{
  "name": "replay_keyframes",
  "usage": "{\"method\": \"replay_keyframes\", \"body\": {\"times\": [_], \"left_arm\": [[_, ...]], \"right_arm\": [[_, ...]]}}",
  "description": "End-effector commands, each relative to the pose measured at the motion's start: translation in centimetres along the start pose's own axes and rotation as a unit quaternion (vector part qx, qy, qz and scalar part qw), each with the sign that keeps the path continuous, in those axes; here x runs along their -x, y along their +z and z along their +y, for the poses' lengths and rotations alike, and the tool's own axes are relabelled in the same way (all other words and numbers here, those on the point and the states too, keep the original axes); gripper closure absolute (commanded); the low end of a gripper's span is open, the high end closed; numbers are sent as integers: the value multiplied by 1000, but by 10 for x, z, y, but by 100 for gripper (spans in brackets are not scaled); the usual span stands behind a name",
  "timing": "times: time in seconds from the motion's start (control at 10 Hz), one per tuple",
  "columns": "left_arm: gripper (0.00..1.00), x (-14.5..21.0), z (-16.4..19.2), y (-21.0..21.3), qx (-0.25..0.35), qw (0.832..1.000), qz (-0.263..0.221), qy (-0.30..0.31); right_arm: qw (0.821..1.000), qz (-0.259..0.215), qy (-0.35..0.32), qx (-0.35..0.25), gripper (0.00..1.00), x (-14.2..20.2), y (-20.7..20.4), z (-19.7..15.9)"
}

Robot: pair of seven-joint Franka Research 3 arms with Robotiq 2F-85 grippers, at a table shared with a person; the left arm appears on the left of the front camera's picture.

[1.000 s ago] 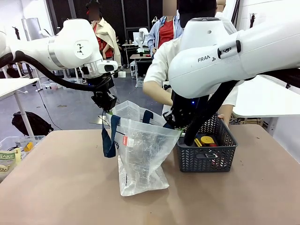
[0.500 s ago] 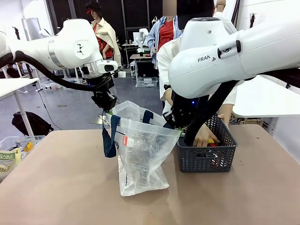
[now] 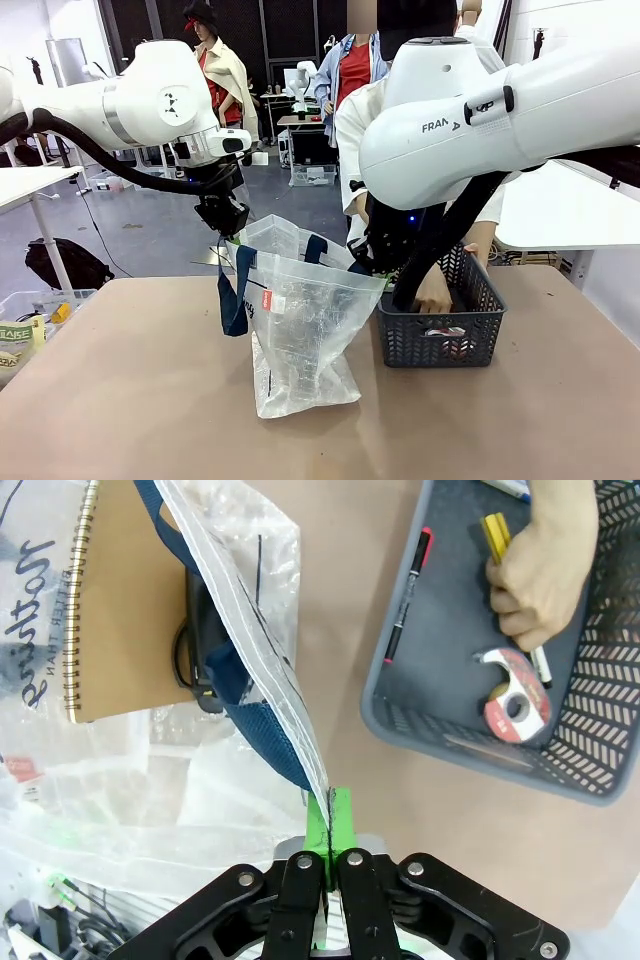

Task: Transfer purchased items from the store into the shopping bag.
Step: Move the Reusable shopping bag to the right side of the table.

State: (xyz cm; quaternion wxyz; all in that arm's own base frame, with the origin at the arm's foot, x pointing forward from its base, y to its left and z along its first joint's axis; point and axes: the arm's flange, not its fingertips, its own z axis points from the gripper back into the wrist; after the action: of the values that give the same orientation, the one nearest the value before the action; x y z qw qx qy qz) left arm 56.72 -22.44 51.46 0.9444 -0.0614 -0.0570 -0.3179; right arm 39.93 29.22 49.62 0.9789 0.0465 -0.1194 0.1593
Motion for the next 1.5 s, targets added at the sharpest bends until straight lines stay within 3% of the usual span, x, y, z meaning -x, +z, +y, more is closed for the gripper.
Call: {"method": "replay_keyframes", "body": {"times": [0.0, 1.4], "left_arm": [[100, 3, 0, 1, -2, 1000, -2, 6], [100, 3, 0, 1, -2, 1000, -2, 6]], "right_arm": [[1000, -2, -3, -1, 100, 1, 1, -1], [1000, -2, -3, -1, 100, 1, 1, -1]]}}
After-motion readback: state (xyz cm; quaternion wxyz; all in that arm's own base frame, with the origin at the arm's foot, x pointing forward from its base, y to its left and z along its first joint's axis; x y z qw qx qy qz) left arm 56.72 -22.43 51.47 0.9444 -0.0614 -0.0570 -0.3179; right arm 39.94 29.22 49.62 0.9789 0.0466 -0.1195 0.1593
